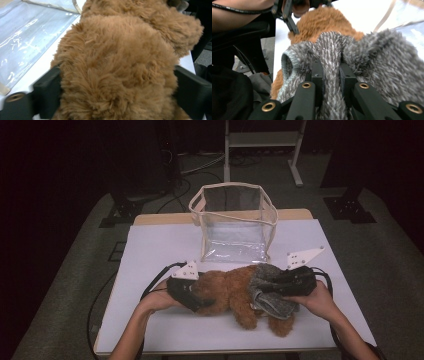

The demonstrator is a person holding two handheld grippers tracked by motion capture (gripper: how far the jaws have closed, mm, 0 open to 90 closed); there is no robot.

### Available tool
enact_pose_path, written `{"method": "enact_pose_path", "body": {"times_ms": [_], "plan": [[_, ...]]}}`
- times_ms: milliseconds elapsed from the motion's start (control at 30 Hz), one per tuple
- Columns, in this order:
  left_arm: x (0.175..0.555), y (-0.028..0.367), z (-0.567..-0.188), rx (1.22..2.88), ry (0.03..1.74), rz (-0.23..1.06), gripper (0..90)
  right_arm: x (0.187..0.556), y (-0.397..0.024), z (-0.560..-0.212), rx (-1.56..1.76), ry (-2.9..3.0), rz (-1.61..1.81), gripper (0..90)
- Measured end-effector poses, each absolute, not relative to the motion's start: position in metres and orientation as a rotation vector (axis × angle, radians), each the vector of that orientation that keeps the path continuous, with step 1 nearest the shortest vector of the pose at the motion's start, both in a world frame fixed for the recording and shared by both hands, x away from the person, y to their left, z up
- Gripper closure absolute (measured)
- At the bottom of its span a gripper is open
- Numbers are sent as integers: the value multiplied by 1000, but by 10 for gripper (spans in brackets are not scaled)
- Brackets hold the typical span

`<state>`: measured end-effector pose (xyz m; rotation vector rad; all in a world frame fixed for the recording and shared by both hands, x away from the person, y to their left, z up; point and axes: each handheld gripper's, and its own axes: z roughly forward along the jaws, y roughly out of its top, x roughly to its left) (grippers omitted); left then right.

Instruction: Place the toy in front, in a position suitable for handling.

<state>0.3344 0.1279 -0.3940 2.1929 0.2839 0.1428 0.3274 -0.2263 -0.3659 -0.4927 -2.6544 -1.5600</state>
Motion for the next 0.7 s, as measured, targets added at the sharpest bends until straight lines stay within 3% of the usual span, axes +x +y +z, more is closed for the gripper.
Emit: {"method": "enact_pose_path", "body": {"times_ms": [300, 700], "plan": [[328, 126, -393, 2207, 224, 165, 152, 357, -229, -335, -548, -2707, -1598, 775], [327, 140, -393, 2183, 266, 140, 29, 345, -223, -369, -540, -2613, -1567, 775]]}}
